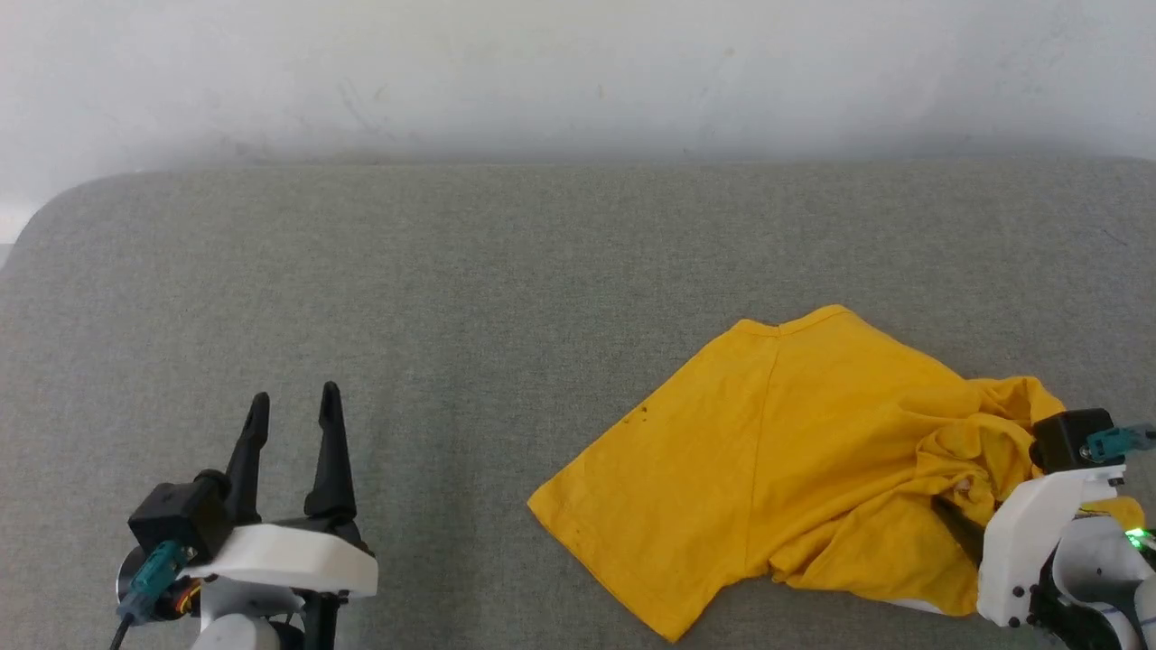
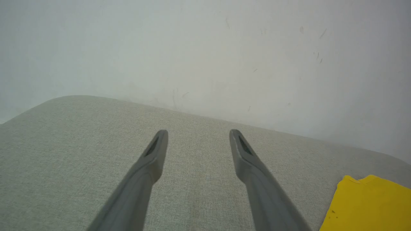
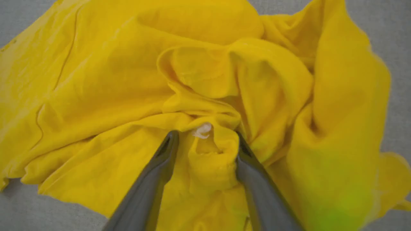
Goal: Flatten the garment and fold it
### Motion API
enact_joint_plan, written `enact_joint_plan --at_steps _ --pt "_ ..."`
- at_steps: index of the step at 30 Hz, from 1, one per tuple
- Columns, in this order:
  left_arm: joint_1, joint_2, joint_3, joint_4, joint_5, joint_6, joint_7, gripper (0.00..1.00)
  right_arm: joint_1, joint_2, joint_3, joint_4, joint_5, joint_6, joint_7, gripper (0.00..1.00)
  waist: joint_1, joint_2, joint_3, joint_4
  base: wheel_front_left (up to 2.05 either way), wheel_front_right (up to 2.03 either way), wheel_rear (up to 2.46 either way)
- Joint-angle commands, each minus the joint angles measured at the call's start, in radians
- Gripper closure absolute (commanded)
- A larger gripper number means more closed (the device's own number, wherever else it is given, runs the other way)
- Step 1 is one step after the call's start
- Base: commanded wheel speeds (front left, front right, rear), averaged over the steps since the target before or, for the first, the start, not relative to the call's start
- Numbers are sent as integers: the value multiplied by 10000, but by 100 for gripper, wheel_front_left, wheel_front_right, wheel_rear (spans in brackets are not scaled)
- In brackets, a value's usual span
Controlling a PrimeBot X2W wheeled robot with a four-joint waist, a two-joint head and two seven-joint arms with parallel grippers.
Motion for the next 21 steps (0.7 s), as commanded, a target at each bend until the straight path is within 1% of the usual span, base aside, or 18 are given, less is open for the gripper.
enact_joint_plan --at_steps 1,4,6,9,11,13,15,17,19,20,21 --pt "48 11 0 11 31 -71 -46 0 179 6 -56 -165 -12 -7 43 100 1 -2 1 6 0 0 0" --pt "111 -1 -9 42 24 -76 -46 0 791 106 -611 -832 -127 -7 -100 100 1 -2 -106 29 0 0 0" --pt "195 -4 -26 70 23 -81 -46 0 1504 409 -1280 -1530 -161 -7 -164 100 1 -2 -224 47 0 0 0" --pt "332 -13 -38 67 32 -52 -46 0 2930 1272 -2614 -2662 -262 -7 -76 100 1 -2 -392 26 0 0 0" --pt "458 -17 -11 57 24 -9 -47 0 3894 1948 -3394 -3137 -322 -7 166 100 1 -2 -498 -69 0 0 0" --pt "580 -15 -3 34 12 19 -45 0 4674 2326 -4028 -3274 -478 -7 364 100 1 -2 -565 -173 0 0 0" --pt "643 23 7 20 4 38 -24 0 5135 2582 -4608 -3079 -338 -7 510 100 1 -2 -603 -285 0 0 0" --pt "655 76 -10 -15 16 39 19 0 5445 2674 -5010 -2729 -448 -7 636 100 1 -2 -613 -345 0 0 0" --pt "646 119 -9 -60 21 55 51 0 5474 2717 -5326 -2322 -287 -7 690 100 1 -2 -617 -409 0 0 0" --pt "642 133 -12 -81 22 64 64 0 5478 2723 -5379 -2139 -255 -7 647 68 1 -2 -620 -424 0 0 0" --pt "646 145 -17 -99 23 73 75 0 5415 2726 -5428 -1947 -35 -7 525 0 1 -2 -622 -441 0 0 0"
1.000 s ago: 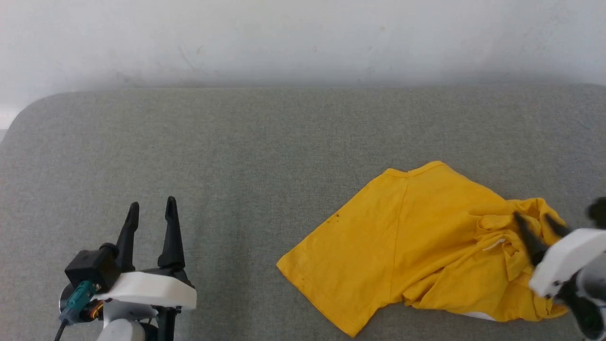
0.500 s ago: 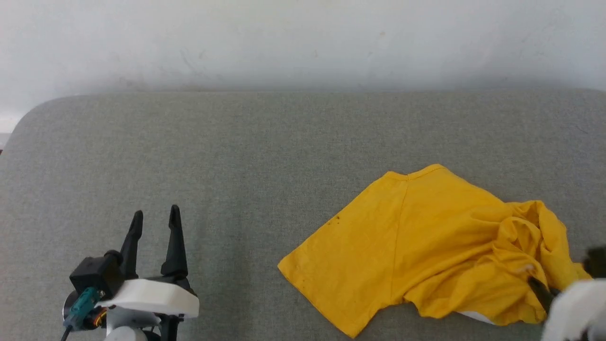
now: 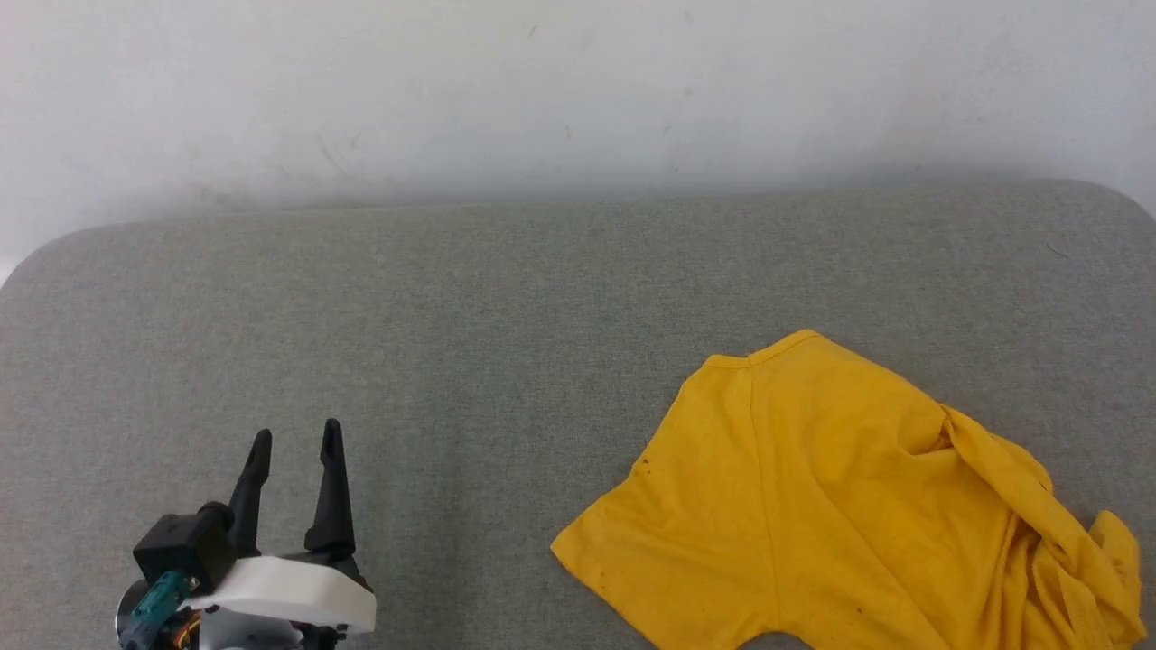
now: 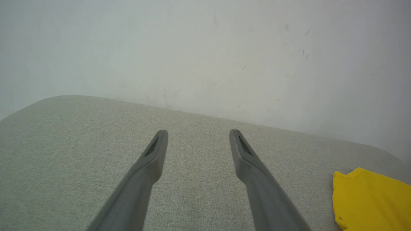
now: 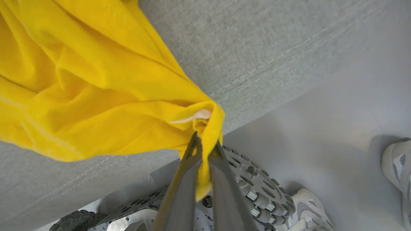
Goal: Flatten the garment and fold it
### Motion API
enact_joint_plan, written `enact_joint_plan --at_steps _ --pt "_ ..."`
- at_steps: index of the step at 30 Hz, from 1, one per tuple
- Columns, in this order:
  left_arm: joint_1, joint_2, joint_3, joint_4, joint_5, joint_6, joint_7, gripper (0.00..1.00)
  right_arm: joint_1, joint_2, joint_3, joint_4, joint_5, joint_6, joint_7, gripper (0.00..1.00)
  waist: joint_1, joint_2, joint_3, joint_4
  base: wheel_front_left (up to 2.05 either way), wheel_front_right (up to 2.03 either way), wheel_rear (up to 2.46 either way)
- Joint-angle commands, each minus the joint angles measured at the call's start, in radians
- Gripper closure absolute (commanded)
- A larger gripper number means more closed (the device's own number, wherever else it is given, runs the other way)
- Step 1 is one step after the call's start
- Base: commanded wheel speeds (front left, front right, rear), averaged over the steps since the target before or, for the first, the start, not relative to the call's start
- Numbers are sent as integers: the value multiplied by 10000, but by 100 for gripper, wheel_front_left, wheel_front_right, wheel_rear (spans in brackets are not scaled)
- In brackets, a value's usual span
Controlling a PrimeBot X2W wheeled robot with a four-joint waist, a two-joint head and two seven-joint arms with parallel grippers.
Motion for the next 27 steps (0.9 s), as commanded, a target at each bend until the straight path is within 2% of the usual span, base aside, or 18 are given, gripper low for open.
enact_joint_plan --at_steps 1,7,11,17,23,27 --pt "48 82 0 -55 23 52 17 0 -116 28 -2 166 319 -7 -206 0 1 -2 -14 -34 0 0 0" --pt "123 64 -43 -121 -1 128 41 0 -991 31 -169 -238 1188 -7 -2399 0 1 -2 -50 8 0 0 0" --pt "184 26 -26 -187 -41 203 34 0 -1899 -6 -142 -559 715 -7 -3303 0 1 -2 6 17 0 0 0" --pt "-80 -16 -124 -301 -33 189 39 0 -4259 -963 1146 544 363 -7 -2819 0 1 -2 413 138 0 0 0" --pt "-644 -99 -357 -308 41 23 16 0 -6823 -2127 3077 2137 394 -7 -1951 0 1 -2 1057 545 0 0 0" --pt "-1055 -208 -516 -175 71 -108 -6 0 -8251 -2550 4339 3269 396 -7 -1205 0 1 -2 1439 873 0 0 0"
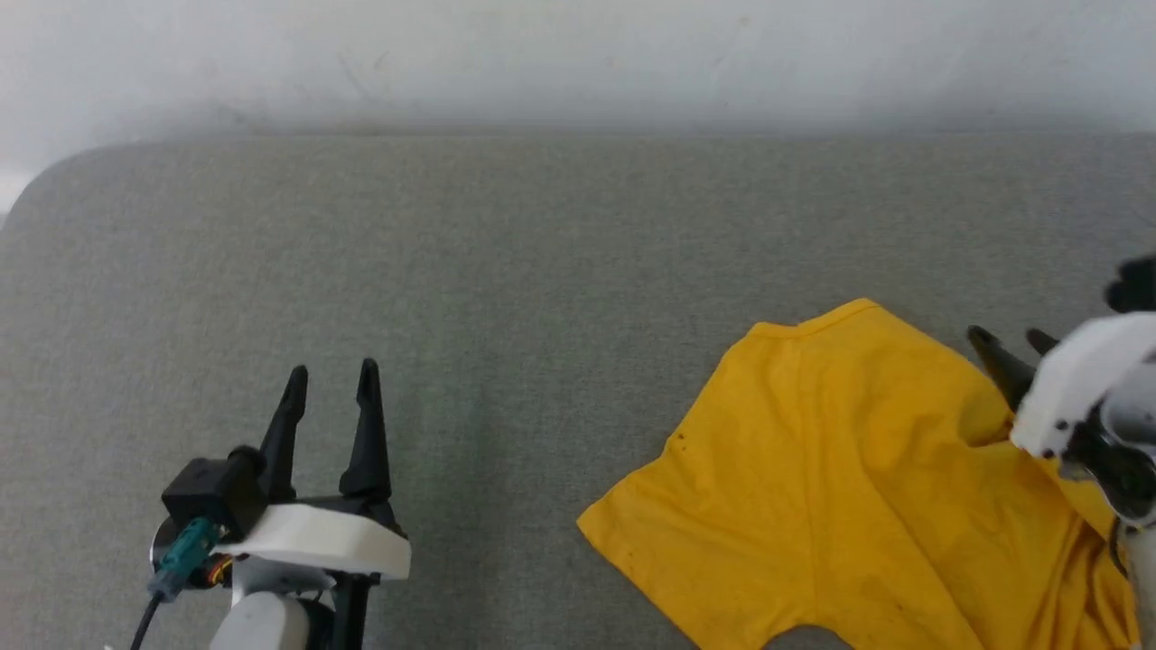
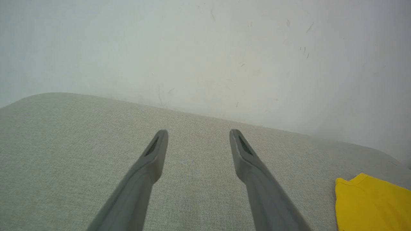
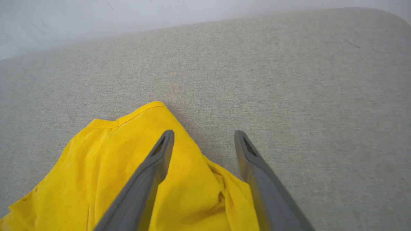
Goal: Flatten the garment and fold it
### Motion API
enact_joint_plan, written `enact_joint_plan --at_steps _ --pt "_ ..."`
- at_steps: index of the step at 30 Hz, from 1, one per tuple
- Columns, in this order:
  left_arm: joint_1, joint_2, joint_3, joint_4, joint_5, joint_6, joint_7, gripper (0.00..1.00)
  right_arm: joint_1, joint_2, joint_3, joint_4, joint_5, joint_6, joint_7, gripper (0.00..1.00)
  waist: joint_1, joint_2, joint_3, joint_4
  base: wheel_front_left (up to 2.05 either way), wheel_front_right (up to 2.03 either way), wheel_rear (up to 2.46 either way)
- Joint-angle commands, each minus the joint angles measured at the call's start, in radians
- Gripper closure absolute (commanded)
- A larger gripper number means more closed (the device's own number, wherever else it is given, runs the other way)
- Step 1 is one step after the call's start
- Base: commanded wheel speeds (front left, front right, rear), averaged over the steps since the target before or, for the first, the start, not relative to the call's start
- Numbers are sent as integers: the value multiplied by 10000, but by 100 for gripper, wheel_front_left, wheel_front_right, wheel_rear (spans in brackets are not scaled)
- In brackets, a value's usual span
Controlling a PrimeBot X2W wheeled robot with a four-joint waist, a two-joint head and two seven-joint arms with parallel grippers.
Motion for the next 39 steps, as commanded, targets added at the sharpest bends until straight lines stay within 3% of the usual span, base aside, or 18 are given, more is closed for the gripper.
enact_joint_plan --at_steps 1,9,10,11,12,13,21,28,33,35,36,37,39 --pt "-254 -77 -58 82 71 -107 -49 0 -504 -90 414 469 35 -7 264 0 -2 -1 475 454 0 0 0" --pt "-591 -272 -166 471 121 -312 -107 0 -1640 -467 1819 3048 169 -7 2352 0 -2 -1 790 850 0 0 0" --pt "-590 -286 -160 513 127 -325 -112 0 -1668 -476 1909 3225 182 -7 2609 16 -2 -1 767 866 0 0 0" --pt "-578 -295 -142 550 132 -331 -117 0 -1693 -452 1959 3314 250 -7 2746 63 -2 -1 731 865 0 0 0" --pt "-555 -298 -115 584 135 -334 -121 0 -1716 -432 2040 3303 344 -7 2786 98 -2 -1 676 847 0 0 0" --pt "-520 -296 -83 610 136 -332 -124 0 -1742 -469 2142 3189 366 -7 2661 100 -2 -1 620 814 0 0 0" --pt "-167 -200 38 691 191 -304 -136 0 -926 -872 2645 316 -606 -7 -641 100 -2 -1 -129 434 0 0 0" --pt "257 -62 135 460 158 -146 -78 0 2561 -450 3085 -3728 -1401 -7 -150 100 -2 -1 -472 -84 0 0 0" --pt "294 -46 106 325 157 -83 -13 0 4275 160 3011 -4793 -1415 -7 302 99 -2 -1 -476 -272 0 0 0" --pt "285 -39 86 288 158 -63 11 0 4819 405 2939 -4928 -1481 -7 317 72 -2 -1 -461 -309 0 0 0" --pt "278 -34 83 275 155 -53 17 0 5013 592 2864 -4982 -1447 -7 209 50 -2 -1 -449 -326 0 0 0" --pt "277 -28 88 263 144 -45 19 0 5144 756 2770 -5037 -1434 -7 52 0 -2 -1 -443 -350 0 0 0" --pt "276 -15 88 250 125 -38 27 0 5311 943 2642 -5222 -1471 -7 -293 0 -2 -1 -423 -373 0 0 0"
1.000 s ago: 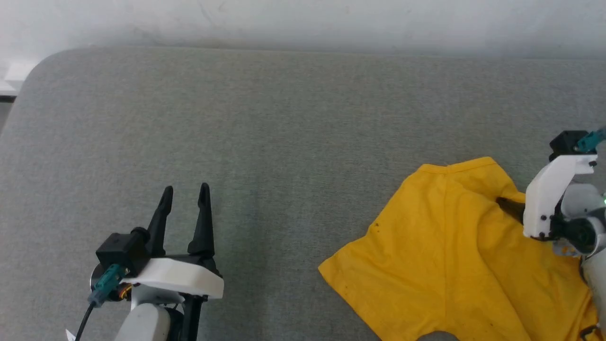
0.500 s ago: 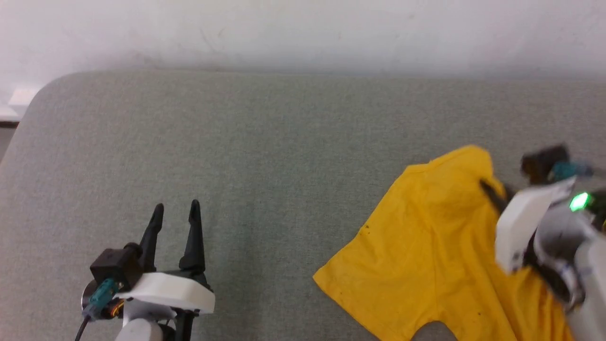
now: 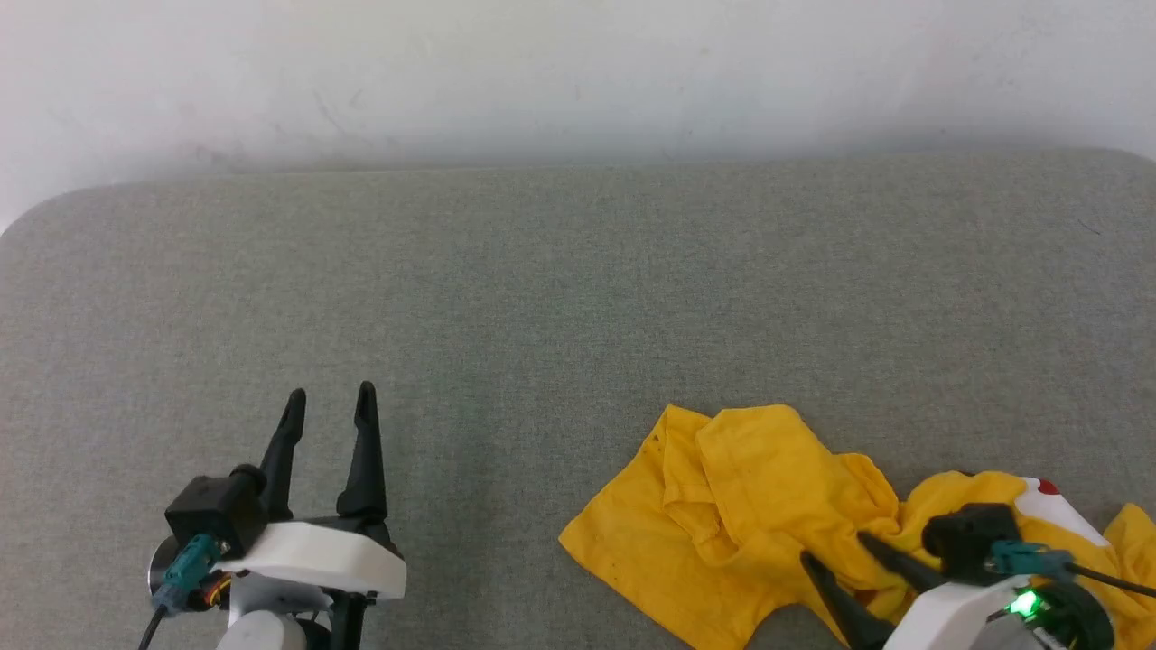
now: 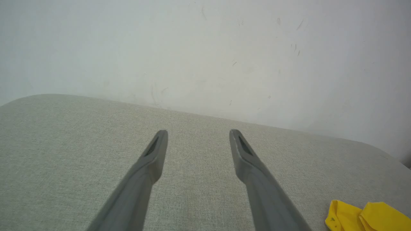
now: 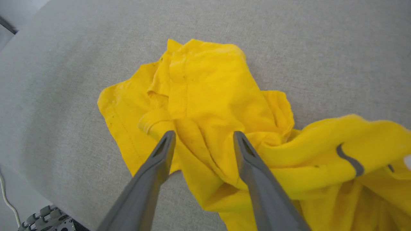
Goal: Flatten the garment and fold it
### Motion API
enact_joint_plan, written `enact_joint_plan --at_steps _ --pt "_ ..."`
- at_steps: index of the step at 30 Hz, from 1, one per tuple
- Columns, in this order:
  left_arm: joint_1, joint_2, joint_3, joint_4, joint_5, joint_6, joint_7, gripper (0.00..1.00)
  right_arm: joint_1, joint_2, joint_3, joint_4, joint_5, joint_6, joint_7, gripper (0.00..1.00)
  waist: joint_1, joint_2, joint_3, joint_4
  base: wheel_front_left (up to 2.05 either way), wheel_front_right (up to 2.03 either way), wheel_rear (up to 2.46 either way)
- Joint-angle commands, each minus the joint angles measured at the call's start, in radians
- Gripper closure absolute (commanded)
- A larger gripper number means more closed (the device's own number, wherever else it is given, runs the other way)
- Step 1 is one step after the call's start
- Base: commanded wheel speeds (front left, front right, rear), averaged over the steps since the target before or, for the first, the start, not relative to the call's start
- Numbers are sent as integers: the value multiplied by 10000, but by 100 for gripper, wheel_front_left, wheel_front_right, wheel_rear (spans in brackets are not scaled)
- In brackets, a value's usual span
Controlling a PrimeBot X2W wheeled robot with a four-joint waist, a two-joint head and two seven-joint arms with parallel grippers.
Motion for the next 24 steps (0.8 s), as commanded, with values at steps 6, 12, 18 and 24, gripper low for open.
enact_joint_plan --at_steps 6,12,18,24 --pt "124 72 -20 -34 -44 55 13 0 1 -248 -356 -1069 -52 -7 -490 0 1 -1 47 18 0 0 0" --pt "90 26 -23 -46 -84 80 -16 0 -733 -2055 -89 -1162 1 -7 825 0 1 -1 168 50 0 0 0" --pt "-133 -51 -123 40 -84 -31 -54 0 -1801 -4019 1383 -850 800 -7 1723 0 1 -1 417 255 0 0 0" --pt "-344 -193 -172 153 -74 -134 -102 0 -2778 -4626 2666 -304 1493 -7 2347 0 1 -1 746 483 0 0 0"
